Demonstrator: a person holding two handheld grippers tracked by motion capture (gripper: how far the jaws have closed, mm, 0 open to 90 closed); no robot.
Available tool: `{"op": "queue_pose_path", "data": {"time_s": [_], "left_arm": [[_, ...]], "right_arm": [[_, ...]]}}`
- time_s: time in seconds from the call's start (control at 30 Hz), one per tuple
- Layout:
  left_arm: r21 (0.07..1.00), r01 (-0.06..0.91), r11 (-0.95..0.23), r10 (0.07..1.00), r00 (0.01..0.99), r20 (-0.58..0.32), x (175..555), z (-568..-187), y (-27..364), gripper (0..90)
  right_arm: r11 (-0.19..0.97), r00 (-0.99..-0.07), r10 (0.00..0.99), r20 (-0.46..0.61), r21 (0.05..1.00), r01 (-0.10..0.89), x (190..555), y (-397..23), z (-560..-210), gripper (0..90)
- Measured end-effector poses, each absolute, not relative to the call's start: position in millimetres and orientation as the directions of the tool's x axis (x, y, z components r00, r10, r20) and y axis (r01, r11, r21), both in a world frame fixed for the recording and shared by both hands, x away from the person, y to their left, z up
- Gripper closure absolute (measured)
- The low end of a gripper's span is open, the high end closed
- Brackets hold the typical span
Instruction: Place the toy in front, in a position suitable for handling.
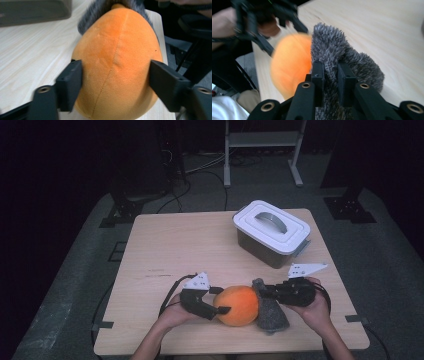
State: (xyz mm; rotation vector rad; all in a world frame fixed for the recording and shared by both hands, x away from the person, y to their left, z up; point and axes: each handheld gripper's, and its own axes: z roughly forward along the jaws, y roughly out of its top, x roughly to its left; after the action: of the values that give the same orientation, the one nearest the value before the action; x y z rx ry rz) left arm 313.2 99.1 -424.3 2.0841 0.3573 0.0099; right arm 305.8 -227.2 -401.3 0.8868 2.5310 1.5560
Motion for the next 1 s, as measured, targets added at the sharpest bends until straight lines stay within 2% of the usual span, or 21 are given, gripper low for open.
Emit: {"op": "queue_pose_path", "data": {"time_s": [0.1,0.23,0.47,0.57,0.77,1.0], "left_arm": [[0.846,0.222,-0.484,0.241,0.964,-0.115,309.6,-423.9,96.7,36.7],[0.852,0.198,-0.484,0.248,0.965,-0.083,307.8,-421.9,97.6,44.2],[0.866,0.211,-0.453,0.264,0.96,-0.095,310.0,-417.5,101.1,45.8],[0.867,0.207,-0.453,0.268,0.959,-0.089,309.5,-415.8,101.6,46.1],[0.863,0.18,-0.473,0.255,0.965,-0.061,306.2,-410.9,98.4,46.1],[0.873,0.187,-0.451,0.26,0.963,-0.072,307.0,-408.7,101.2,48.2]], "right_arm": [[0.307,-0.859,0.446,0.251,0.859,0.41,300.1,-222.6,-390.5,77.2],[0.345,-0.868,0.43,0.25,0.843,0.414,300.1,-215.4,-394.7,77.4],[0.32,-0.825,0.47,0.314,0.81,0.491,308.2,-232.9,-409.7,77.7],[0.325,-0.825,0.482,0.297,0.813,0.483,307.6,-235.1,-407.0,77.9],[0.337,-0.867,0.434,0.244,0.849,0.407,298.0,-216.8,-387.6,77.8],[0.324,-0.831,0.473,0.291,0.82,0.472,308.9,-232.5,-405.4,77.8]]}}
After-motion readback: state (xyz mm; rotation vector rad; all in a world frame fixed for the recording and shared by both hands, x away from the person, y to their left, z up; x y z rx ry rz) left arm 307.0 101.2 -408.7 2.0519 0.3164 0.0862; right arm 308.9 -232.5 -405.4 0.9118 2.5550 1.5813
